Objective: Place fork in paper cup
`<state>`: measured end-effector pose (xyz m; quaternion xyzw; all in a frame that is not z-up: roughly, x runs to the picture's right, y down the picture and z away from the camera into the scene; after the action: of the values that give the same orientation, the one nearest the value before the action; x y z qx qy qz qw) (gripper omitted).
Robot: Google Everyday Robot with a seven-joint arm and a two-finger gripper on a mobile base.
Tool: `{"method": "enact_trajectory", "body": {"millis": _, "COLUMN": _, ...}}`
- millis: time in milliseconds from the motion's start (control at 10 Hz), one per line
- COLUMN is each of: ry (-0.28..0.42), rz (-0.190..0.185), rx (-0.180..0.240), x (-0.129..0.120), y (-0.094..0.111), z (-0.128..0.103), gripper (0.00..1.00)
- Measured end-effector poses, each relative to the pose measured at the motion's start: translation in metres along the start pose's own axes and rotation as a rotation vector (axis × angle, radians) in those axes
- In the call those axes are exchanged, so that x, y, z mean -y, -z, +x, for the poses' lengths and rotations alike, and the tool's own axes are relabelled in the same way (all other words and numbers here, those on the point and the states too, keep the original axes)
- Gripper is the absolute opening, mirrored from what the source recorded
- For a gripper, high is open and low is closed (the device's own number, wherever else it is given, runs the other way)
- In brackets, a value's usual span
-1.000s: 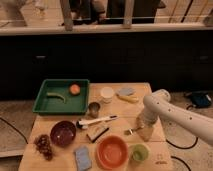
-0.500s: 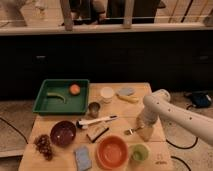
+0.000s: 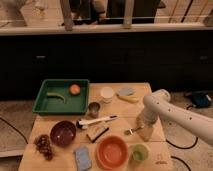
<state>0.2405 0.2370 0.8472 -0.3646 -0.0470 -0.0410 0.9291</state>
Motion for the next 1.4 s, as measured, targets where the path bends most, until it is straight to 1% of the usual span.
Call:
{"method": "enact_trajectory", "body": {"millis": 200, "ry": 0.000, "rz": 0.002, "rx": 0.001, "x": 0.0006, "y": 0.0000, "z": -0.0003, "gripper": 0.65}}
{"method": "enact_trajectory", "body": {"millis": 300, "ry": 0.001, "rz": 0.004, "rx": 0.001, "x": 0.0016, "y": 0.0003, "z": -0.0010, "gripper": 0.50}}
{"method": "enact_trajectory", "body": {"millis": 400, "ry": 0.002, "rz": 0.003, "rx": 0.000, "x": 0.0016, "y": 0.0006, "z": -0.0010, "gripper": 0.42}}
{"method": "enact_trajectory", "body": {"millis": 500, "ry": 0.003, "rz": 0.004, "rx": -0.002, "x": 0.0023, "y": 0.0020, "z": -0.0009, "gripper": 0.30}}
{"method": "enact_trajectory", "body": {"millis": 600, "ry": 0.002, "rz": 0.004, "rx": -0.001, "x": 0.0024, "y": 0.0039, "z": -0.0012, "gripper": 0.20}}
{"method": "enact_trajectory", "body": {"millis": 700, "ry": 0.002, "rz": 0.006, "rx": 0.001, "x": 0.0032, "y": 0.0058, "z": -0.0018, "gripper": 0.13}}
{"method": "enact_trajectory", "body": {"millis": 800, "ry": 0.003, "rz": 0.002, "rx": 0.001, "x": 0.0023, "y": 0.0080, "z": -0.0020, "gripper": 0.04}}
{"method": "enact_trajectory", "body": {"millis": 900, "ry": 0.002, "rz": -0.004, "rx": 0.000, "x": -0.0008, "y": 0.0080, "z": -0.0009, "gripper": 0.00}}
{"method": "enact_trajectory", "body": {"millis": 1100, "ry": 0.005, "rz": -0.004, "rx": -0.001, "x": -0.0011, "y": 0.0083, "z": -0.0004, "gripper": 0.00}}
{"method": "enact_trajectory", "body": {"millis": 1200, "ry": 0.017, "rz": -0.007, "rx": 0.006, "x": -0.0028, "y": 0.0066, "z": -0.0017, "gripper": 0.00}}
{"method": "enact_trajectory", "body": {"millis": 1300, "ry": 0.021, "rz": -0.001, "rx": 0.020, "x": -0.0027, "y": 0.0057, "z": -0.0027, "gripper": 0.00}}
{"method": "enact_trajectory", "body": {"millis": 1400, "ry": 0.025, "rz": -0.004, "rx": 0.019, "x": -0.0045, "y": 0.0060, "z": -0.0037, "gripper": 0.00}}
